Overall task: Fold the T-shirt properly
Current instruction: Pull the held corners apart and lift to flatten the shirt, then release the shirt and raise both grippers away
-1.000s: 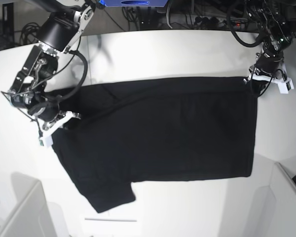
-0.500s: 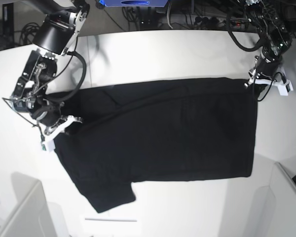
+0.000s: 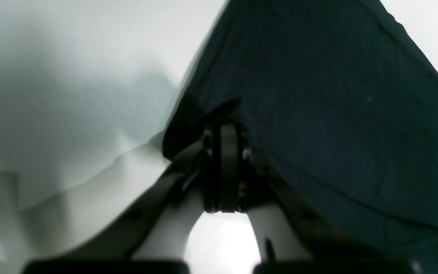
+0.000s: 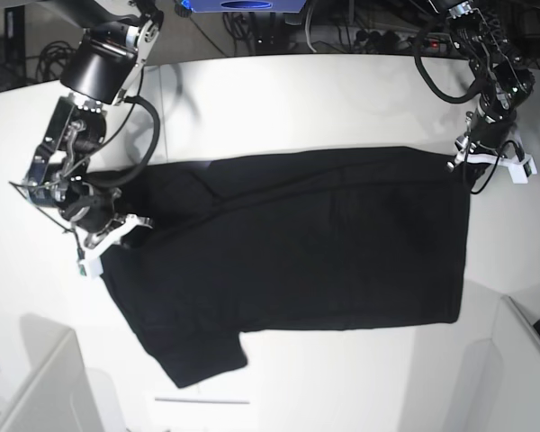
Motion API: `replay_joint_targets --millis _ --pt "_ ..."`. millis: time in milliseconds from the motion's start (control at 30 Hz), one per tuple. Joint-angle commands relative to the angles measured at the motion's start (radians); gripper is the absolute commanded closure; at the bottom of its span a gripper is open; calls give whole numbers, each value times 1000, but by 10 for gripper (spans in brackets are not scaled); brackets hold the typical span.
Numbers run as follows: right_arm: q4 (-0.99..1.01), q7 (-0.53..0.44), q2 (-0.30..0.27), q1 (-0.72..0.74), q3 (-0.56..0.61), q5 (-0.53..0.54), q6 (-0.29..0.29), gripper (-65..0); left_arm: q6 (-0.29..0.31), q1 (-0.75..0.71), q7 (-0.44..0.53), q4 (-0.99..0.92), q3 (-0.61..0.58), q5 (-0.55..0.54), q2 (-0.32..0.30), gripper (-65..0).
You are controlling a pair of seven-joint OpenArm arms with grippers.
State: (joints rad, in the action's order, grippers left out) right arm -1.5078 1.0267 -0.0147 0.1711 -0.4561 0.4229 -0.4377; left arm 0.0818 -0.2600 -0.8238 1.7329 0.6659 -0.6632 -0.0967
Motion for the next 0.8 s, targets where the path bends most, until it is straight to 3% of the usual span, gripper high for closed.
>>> replay_joint_targets --millis 0,233,400,767 --pt "-6 -18 -9 21 1 18 -2 0 5 8 19 14 4 -13 -11 0" --pt "-4 -19 -9 26 1 18 -2 0 5 26 16 -46 4 -13 -11 0" --pt "-4 -21 -9 40 1 18 -2 0 5 64 -48 -83 4 -13 -13 0" --pt "48 -38 -21 63 0 18 -2 0 5 126 -48 -152 4 -11 -13 0"
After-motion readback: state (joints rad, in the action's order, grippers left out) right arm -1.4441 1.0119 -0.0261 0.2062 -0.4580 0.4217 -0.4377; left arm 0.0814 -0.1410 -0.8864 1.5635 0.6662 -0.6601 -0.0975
